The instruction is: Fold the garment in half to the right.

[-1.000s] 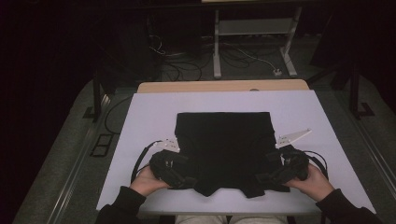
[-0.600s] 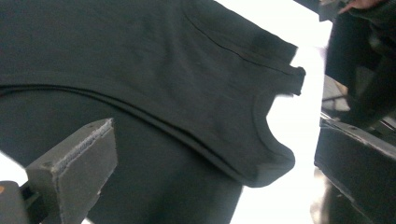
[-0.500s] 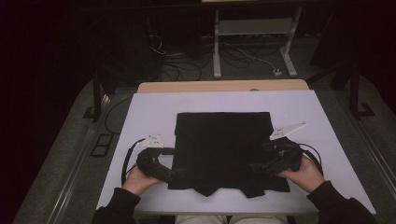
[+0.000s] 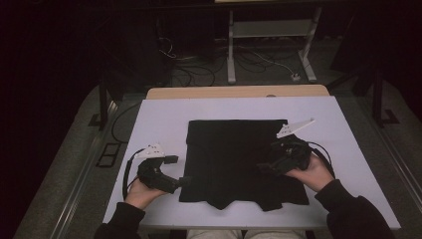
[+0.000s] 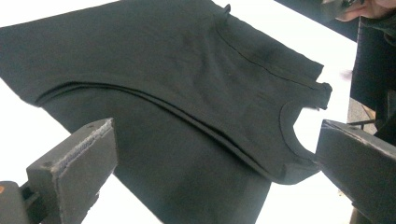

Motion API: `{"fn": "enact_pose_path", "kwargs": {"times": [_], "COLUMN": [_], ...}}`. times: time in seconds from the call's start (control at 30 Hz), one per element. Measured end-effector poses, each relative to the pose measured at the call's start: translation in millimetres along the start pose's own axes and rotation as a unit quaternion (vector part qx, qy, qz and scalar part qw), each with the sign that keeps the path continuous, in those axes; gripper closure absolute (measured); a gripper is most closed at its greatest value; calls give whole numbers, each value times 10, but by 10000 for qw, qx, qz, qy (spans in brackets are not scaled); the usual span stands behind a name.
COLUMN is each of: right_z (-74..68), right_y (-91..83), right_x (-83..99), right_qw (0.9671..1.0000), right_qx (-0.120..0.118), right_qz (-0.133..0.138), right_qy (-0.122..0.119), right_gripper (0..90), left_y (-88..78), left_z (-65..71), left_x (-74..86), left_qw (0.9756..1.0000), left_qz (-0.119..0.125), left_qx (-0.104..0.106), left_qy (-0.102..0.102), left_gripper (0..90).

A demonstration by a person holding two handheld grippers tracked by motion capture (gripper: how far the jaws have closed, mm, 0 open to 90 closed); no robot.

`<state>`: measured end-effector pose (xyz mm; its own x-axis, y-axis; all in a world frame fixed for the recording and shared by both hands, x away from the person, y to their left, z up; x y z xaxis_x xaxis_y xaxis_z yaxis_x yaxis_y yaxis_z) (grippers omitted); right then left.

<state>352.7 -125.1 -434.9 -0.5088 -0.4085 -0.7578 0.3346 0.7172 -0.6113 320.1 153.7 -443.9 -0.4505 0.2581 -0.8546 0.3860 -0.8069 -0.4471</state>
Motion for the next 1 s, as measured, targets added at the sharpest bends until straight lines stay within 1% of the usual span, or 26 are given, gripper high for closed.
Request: {"fn": "enact_pose_path", "kwargs": {"times": [0.2, 0.27, 0.33, 0.53, 0.63, 0.7, 0.83, 0.9, 1.0], "right_z": [59, 80, 108, 176, 207, 226, 255, 270, 292], "right_y": [70, 105, 145, 267, 323, 354, 425, 469, 533], "right_x": [-120, -156, -186, -265, -295, -319, -366, -385, -431], "right_qw": [10000, 10000, 10000, 10000, 9999, 9999, 10000, 9999, 9999], "right_qx": [26, 27, 47, 59, 77, 63, 35, 41, 45], "right_qz": [22, 21, -20, -72, -103, -91, -65, -98, -110], "right_qy": [-8, 3, -5, 8, -5, 5, 22, 17, -12], "right_gripper": [0, 0, 0, 0, 0, 0, 0, 0, 0], "left_y": [-47, -58, -71, -110, -125, -131, -134, -140, -149], "left_z": [-36, -43, -50, -68, -72, -74, -48, -40, -31], "left_x": [56, 72, 97, 163, 210, 248, 308, 341, 383], "left_qw": [9999, 9999, 9999, 9997, 9996, 9992, 9992, 9990, 9991], "left_qz": [-30, -46, -90, -115, -186, -284, -327, -370, -371], "left_qx": [-88, -114, -143, -191, -226, -285, -243, -238, -198], "left_qy": [-38, -16, 1, -32, -5, 61, 51, 68, 57], "left_gripper": [0, 0, 0, 0, 0, 0, 0, 0, 0]}}
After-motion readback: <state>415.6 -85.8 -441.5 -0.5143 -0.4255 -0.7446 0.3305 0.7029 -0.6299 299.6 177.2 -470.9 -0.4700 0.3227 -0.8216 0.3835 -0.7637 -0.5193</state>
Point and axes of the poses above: each handheld gripper's, and its own axes: y roughly forward along the jaws, x roughly out of its underside, z roughly to its right, the point moved 9 cm from there along y, roughly forward along the jaws, and after that the axes turned 5 degrees about z, right-handed, at the moved point
